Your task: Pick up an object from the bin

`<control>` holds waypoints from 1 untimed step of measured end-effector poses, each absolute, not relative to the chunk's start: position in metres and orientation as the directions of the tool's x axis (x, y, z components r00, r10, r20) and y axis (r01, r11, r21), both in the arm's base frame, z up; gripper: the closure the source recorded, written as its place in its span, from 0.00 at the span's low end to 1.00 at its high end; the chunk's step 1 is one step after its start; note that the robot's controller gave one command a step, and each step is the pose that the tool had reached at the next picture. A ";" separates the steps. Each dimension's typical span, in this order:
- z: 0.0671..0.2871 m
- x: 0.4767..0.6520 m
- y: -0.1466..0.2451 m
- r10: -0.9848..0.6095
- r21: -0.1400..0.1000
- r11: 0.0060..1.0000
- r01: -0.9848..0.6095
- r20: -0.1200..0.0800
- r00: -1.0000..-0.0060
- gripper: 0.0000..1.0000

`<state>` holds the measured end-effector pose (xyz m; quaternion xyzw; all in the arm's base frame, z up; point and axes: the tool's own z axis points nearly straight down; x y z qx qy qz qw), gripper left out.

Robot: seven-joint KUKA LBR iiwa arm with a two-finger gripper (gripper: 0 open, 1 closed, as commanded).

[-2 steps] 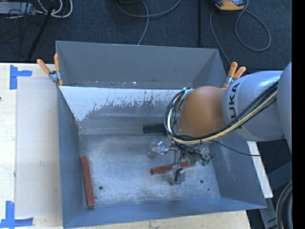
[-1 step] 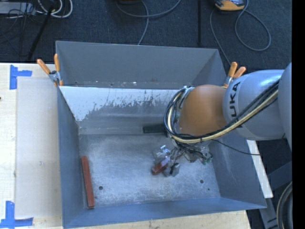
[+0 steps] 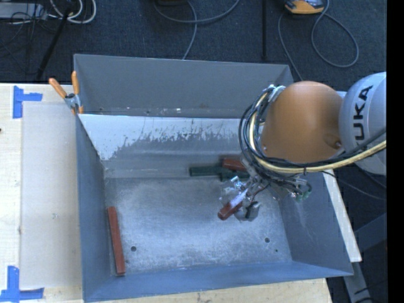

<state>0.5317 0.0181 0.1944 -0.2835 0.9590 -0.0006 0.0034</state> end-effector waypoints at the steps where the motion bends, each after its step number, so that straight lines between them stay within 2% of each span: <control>1: 0.284 0.531 0.021 -0.528 -0.004 0.849 -0.528 -0.008 -0.849 1.00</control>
Offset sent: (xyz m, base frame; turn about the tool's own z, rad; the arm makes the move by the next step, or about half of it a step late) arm -0.0028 0.0013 0.0852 0.0141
